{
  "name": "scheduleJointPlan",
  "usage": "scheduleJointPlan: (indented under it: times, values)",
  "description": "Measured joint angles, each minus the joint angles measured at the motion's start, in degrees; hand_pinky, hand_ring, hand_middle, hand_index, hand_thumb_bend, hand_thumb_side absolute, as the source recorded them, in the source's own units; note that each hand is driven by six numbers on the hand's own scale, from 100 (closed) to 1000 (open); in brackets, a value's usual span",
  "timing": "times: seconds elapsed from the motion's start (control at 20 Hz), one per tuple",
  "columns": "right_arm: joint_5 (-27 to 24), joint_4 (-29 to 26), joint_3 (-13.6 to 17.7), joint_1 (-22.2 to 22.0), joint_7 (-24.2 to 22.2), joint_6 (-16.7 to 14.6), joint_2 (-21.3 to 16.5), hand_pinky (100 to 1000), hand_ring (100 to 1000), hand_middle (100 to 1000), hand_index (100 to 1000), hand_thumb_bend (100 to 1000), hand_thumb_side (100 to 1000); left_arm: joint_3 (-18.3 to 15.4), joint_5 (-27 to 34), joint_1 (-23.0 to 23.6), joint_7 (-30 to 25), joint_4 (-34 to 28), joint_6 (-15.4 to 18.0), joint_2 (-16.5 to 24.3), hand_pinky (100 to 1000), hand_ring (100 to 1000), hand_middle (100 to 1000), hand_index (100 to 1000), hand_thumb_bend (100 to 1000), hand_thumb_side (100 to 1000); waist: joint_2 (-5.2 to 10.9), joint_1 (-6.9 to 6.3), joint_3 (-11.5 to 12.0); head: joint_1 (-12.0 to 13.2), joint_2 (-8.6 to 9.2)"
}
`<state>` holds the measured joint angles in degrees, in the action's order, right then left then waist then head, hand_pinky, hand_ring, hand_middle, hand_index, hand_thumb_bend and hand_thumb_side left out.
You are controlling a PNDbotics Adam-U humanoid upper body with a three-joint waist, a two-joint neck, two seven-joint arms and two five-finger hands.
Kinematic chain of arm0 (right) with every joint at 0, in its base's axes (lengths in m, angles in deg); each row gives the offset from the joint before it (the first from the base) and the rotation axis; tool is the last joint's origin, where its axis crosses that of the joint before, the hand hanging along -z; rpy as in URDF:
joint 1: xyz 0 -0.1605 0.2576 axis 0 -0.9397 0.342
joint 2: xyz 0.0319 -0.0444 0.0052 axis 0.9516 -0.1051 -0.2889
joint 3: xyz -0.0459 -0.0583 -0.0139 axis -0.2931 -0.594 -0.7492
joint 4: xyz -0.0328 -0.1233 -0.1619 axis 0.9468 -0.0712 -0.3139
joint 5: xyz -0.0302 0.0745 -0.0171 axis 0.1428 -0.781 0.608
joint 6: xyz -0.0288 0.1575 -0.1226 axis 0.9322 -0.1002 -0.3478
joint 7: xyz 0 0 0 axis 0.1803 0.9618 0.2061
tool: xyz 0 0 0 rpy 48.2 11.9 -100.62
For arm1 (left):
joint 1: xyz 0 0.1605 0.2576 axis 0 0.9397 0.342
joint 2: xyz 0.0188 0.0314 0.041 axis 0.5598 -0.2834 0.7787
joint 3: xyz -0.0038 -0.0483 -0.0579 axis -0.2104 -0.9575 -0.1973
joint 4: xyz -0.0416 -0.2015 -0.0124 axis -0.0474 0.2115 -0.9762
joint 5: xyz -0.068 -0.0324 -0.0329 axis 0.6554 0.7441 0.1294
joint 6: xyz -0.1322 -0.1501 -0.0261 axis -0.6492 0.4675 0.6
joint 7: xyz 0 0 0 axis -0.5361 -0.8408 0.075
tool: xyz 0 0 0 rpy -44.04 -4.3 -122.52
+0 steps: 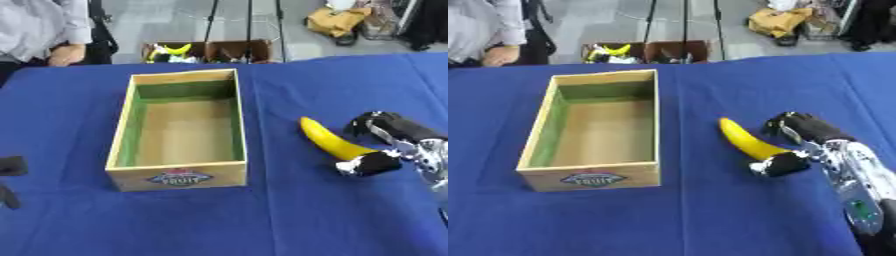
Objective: Pick up objects on the table and place them in the box.
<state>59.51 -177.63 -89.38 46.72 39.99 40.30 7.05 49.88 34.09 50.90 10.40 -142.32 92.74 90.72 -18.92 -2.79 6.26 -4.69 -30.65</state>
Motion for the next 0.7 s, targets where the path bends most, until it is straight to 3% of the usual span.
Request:
scheduleJointPlan:
  times: [0.35, 0.7]
  values:
    - [0.1, 0.5, 0.0, 0.3, 2.2, 0.2, 0.0, 548, 720, 603, 740, 496, 633, 0.0, 0.0, 0.0, -0.1, 0.0, 0.1, 0.0, 302, 637, 609, 747, 100, 978, -0.12, 0.02, 0.1, -0.1, 0.18]
    - [0.1, 0.9, -0.5, 0.3, 3.1, -0.1, 0.0, 551, 724, 606, 737, 453, 581, 0.0, 0.0, 0.0, -0.2, 0.0, 0.2, 0.0, 302, 638, 609, 747, 100, 976, -0.12, 0.02, 0.1, -0.2, 0.27]
